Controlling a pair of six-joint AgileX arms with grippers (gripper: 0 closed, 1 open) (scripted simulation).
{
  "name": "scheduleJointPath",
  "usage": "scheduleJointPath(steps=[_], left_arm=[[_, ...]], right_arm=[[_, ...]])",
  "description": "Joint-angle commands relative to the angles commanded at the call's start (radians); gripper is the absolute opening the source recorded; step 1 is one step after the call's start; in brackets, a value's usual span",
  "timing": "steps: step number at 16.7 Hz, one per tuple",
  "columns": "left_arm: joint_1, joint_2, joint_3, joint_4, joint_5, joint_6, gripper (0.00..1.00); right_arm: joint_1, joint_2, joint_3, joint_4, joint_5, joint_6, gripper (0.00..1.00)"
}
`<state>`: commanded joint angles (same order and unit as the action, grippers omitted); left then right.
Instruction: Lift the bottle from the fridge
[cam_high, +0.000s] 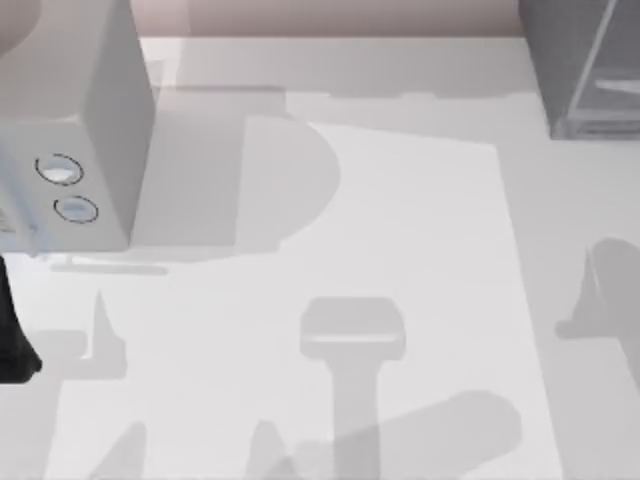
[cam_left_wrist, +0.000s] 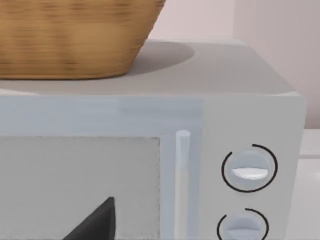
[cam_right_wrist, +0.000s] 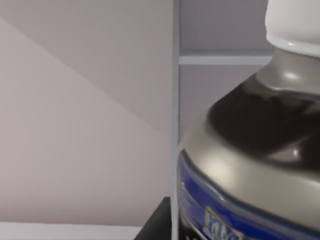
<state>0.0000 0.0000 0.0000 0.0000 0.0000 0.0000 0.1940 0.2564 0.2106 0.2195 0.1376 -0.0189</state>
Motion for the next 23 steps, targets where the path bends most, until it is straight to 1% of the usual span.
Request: scheduleJointPath(steps=[2, 5, 11, 16, 18, 20, 23], left_arm=[[0.0, 0.0, 0.0, 0.0, 0.0, 0.0, 1.0], [0.0, 0.0, 0.0, 0.0, 0.0, 0.0, 1.0], [0.0, 0.0, 0.0, 0.0, 0.0, 0.0, 1.0], [0.0, 0.0, 0.0, 0.0, 0.0, 0.0, 1.0], [0.0, 0.0, 0.0, 0.0, 0.0, 0.0, 1.0], [0.0, 0.0, 0.0, 0.0, 0.0, 0.0, 1.0], [0.0, 0.0, 0.0, 0.0, 0.0, 0.0, 1.0]], right_arm=[[0.102, 0.152, 0.093, 0.095, 0.084, -0.001, 0.0], [0.275, 0.435, 0.236, 0.232, 0.238, 0.009, 0.0], [0.624, 1.083, 0.508, 0.466, 0.602, 0.051, 0.0], [0.855, 1.553, 0.732, 0.615, 0.886, 0.068, 0.0], [0.924, 1.693, 0.81, 0.661, 0.975, 0.066, 0.0], [0.973, 1.793, 0.873, 0.699, 1.041, 0.061, 0.0], [1.007, 1.861, 0.919, 0.729, 1.088, 0.054, 0.0]])
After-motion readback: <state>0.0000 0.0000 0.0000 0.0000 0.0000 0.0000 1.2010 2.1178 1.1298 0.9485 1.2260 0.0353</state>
